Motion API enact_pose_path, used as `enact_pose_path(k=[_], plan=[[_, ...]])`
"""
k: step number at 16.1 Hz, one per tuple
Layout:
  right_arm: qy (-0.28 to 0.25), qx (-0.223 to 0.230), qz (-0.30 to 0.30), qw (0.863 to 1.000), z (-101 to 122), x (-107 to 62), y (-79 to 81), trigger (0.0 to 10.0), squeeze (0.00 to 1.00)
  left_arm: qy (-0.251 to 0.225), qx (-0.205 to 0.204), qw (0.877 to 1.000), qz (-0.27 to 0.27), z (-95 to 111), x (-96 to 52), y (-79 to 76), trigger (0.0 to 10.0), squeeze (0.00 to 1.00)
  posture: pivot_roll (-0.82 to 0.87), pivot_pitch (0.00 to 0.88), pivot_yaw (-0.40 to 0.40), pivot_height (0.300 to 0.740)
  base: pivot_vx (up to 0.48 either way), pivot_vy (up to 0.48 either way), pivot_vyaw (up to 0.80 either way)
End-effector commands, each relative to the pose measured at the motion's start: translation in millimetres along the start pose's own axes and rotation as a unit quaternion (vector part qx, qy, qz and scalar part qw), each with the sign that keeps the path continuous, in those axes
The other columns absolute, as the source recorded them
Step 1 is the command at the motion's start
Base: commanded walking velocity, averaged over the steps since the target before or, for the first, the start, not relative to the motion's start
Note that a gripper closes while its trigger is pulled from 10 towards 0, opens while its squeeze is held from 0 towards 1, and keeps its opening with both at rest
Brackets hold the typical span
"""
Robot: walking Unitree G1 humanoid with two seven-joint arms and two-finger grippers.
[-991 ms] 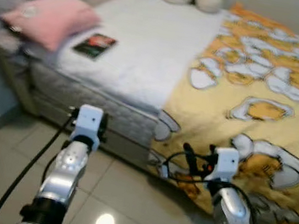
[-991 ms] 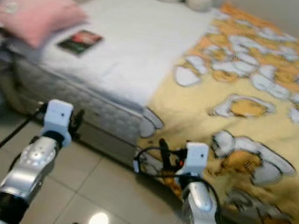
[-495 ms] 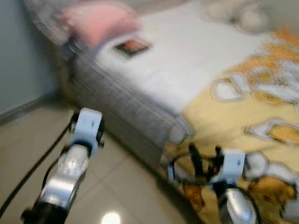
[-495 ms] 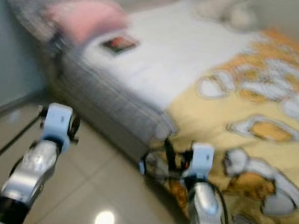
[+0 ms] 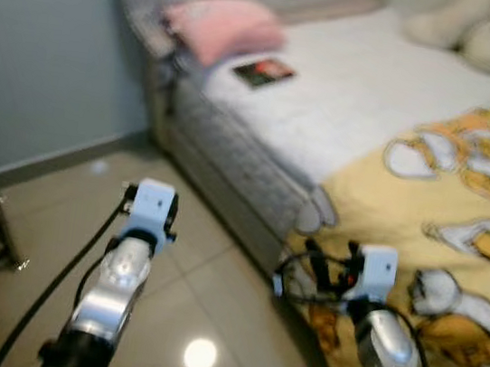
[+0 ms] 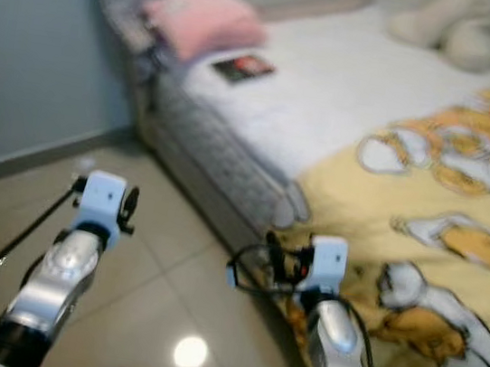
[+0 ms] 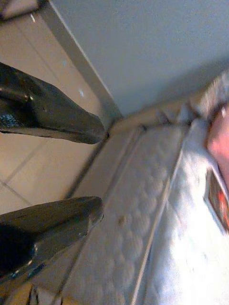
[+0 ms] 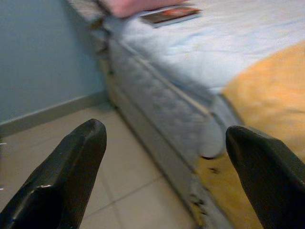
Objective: Clean up the room
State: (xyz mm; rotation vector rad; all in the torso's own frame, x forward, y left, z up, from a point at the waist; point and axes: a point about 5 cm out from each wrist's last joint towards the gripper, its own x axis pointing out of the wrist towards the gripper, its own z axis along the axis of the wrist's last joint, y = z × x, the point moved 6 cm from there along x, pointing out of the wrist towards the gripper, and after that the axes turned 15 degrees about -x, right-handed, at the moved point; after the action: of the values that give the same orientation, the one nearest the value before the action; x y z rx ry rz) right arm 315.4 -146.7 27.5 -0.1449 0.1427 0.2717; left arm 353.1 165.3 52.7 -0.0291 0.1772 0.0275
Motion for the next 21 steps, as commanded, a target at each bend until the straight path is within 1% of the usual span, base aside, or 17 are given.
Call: enact_pose_path(k=[1, 2, 3, 4, 5, 6, 7, 11, 13, 16, 17, 21], plan=[[0.001, 0.006, 0.005, 1.0, 1, 1.8, 1.2, 10.0, 0.18, -0.014, -0.006, 1.0, -0.01, 10, 2.0, -4.9, 10.0, 0.0, 0.05, 0.0, -0.036, 0.74, 0.0, 0.0, 0.51], [0.0, 0.006, 0.01, 1.0, 1, 1.5, 2.7, 10.0, 0.19, -0.02, -0.029, 0.999, -0.013, 13, 1.7, -7.0, 10.0, 0.0, 0.05, 0.0, -0.036, 0.74, 0.446, 0.0, 0.49], [-0.001, 0.007, 0.017, 1.0, 1, 1.1, 4.6, 10.0, 0.2, -0.019, -0.047, 0.999, -0.004, 15, 2.2, -7.5, 10.0, 0.0, 0.05, 0.0, -0.038, 0.74, 0.442, 0.0, 0.49], [0.001, 0.009, 0.023, 1.0, 0, 0.9, 6.3, 10.0, 0.2, -0.018, -0.047, 0.999, 0.001, 14, 2.3, -7.1, 10.0, 0.0, 0.05, 0.0, -0.038, 0.74, 0.446, 0.0, 0.49], [0.003, 0.01, 0.033, 0.999, 0, 1.0, 9.1, 10.0, 0.2, -0.025, -0.028, 0.999, -0.011, 16, 1.8, -12.5, 10.0, 0.0, 0.05, 0.0, -0.043, 0.74, 0.446, 0.0, 0.49], [0.004, 0.011, 0.039, 0.999, 0, 1.1, 11.0, 10.0, 0.2, -0.024, -0.022, 0.999, -0.015, 15, 1.5, -14.3, 10.0, 0.0, 0.05, 0.0, -0.043, 0.74, 0.446, 0.0, 0.49], [0.005, 0.011, 0.045, 0.999, -1, 1.1, 13.1, 10.0, 0.2, -0.017, -0.023, 0.999, -0.016, 12, 1.4, -15.1, 10.0, 0.0, 0.05, 0.0, -0.043, 0.74, 0.446, 0.0, 0.49], [0.006, 0.009, 0.062, 0.998, -1, 1.1, 16.2, 10.0, 0.2, -0.012, -0.031, 0.999, -0.012, 10, 2.5, -17.6, 10.0, 0.0, 0.05, 0.0, -0.044, 0.74, 0.446, 0.0, 0.49], [0.007, 0.012, 0.07, 0.997, 0, 2.2, 17.8, 10.0, 0.2, -0.029, -0.02, 0.999, -0.033, 16, -1.0, -29.6, 10.0, 0.0, 0.05, 0.0, -0.051, 0.74, 0.48, 0.0, 0.5], [0.006, 0.01, 0.077, 0.997, 1, 3.6, 18.7, 10.0, 0.2, -0.022, -0.024, 0.999, -0.023, 12, -1.3, -26.6, 10.0, 0.0, 0.06, 0.0, -0.058, 0.74, 0.48, 0.0, 0.5], [0.005, 0.009, 0.081, 0.997, 2, 4.1, 19.3, 10.0, 0.2, -0.022, -0.018, 0.999, -0.021, 11, -1.8, -26.1, 10.0, 0.0, 0.06, 0.0, -0.057, 0.74, 0.48, 0.0, 0.5], [0.014, 0.022, 0.077, 0.997, 0, 6.7, 18.5, 10.0, 0.2, -0.019, 0.018, 0.999, -0.017, 12, 1.8, -28.8, 10.0, 0.0, 0.07, 0.0, -0.058, 0.74, 0.0, 0.0, 0.5]])
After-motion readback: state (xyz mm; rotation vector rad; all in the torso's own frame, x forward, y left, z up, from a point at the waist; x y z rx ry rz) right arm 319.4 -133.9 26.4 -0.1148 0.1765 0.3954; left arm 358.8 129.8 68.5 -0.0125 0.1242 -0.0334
